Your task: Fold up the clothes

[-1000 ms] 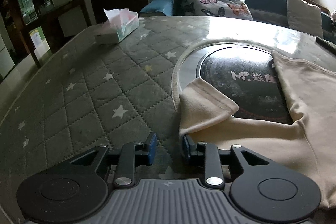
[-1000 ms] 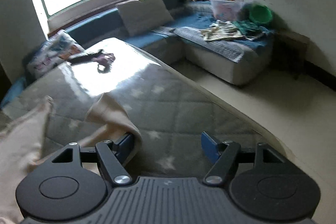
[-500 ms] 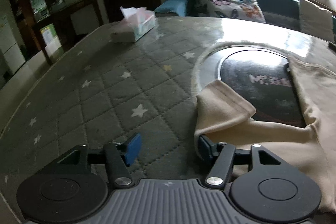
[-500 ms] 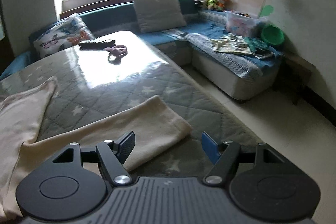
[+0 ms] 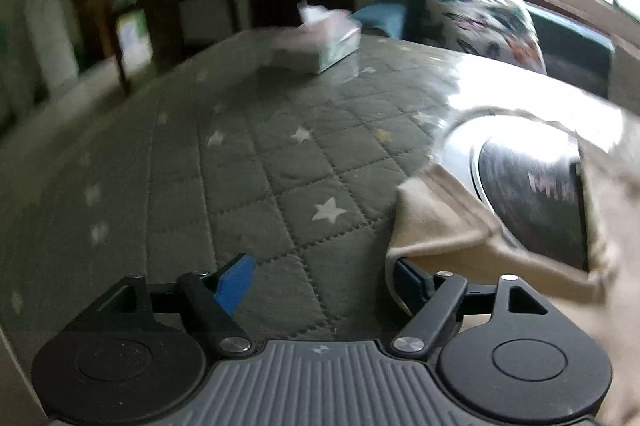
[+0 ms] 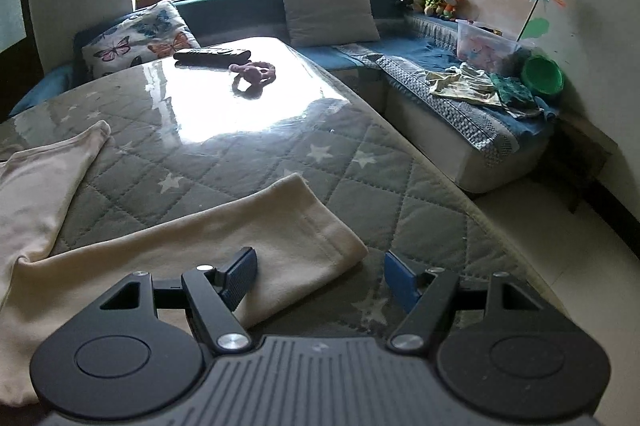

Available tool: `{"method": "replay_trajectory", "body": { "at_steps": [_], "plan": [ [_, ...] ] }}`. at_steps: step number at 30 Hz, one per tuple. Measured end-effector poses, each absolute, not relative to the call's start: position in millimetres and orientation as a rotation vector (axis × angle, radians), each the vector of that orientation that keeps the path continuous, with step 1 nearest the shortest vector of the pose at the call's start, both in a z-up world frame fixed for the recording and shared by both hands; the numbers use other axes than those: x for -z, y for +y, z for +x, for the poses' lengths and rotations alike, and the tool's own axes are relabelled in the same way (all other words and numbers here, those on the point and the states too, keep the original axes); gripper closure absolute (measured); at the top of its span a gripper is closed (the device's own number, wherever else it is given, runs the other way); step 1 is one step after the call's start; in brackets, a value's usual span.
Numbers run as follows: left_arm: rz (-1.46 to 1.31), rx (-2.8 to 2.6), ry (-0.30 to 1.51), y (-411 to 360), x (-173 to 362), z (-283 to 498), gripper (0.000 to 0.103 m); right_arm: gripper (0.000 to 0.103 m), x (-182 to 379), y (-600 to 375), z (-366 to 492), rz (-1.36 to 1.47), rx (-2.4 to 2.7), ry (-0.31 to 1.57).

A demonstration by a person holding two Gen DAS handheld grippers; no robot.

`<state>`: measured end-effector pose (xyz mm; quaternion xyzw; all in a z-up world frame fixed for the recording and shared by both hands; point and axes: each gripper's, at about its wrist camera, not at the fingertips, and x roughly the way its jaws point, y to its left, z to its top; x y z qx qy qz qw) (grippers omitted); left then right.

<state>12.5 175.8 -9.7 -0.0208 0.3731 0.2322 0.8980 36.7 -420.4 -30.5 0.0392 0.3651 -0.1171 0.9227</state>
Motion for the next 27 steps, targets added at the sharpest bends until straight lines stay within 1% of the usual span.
{"method": "replay_trajectory", "body": {
  "at_steps": [8, 13, 19, 23, 27],
  "plan": [
    [0.076, -0.424, 0.755, 152.2, 9.1, 26.6, 0.016, 0.031, 30.6, -418.3, 39.8, 0.052, 0.236, 0.750],
    [0.006, -0.498, 0.739, 170.9, 4.5, 35.2, 0.017, 0.030, 30.6, -420.2, 39.9, 0.055, 0.236, 0.752],
    [-0.144, -0.631, 0.728, 212.2, -2.6, 22.7, 0.017, 0.028, 31.0, -423.4, 40.0, 0.049, 0.237, 0.752],
    [-0.135, -0.682, 0.766, 226.7, 2.7, 14.4, 0.017, 0.029, 29.0, -423.1, 40.6, 0.039, 0.234, 0.753],
    [-0.083, -0.642, 0.749, 216.3, -2.6, 13.7, 0.017, 0.029, 19.3, -415.5, 41.2, 0.024, 0.190, 0.740]
  ]
}}
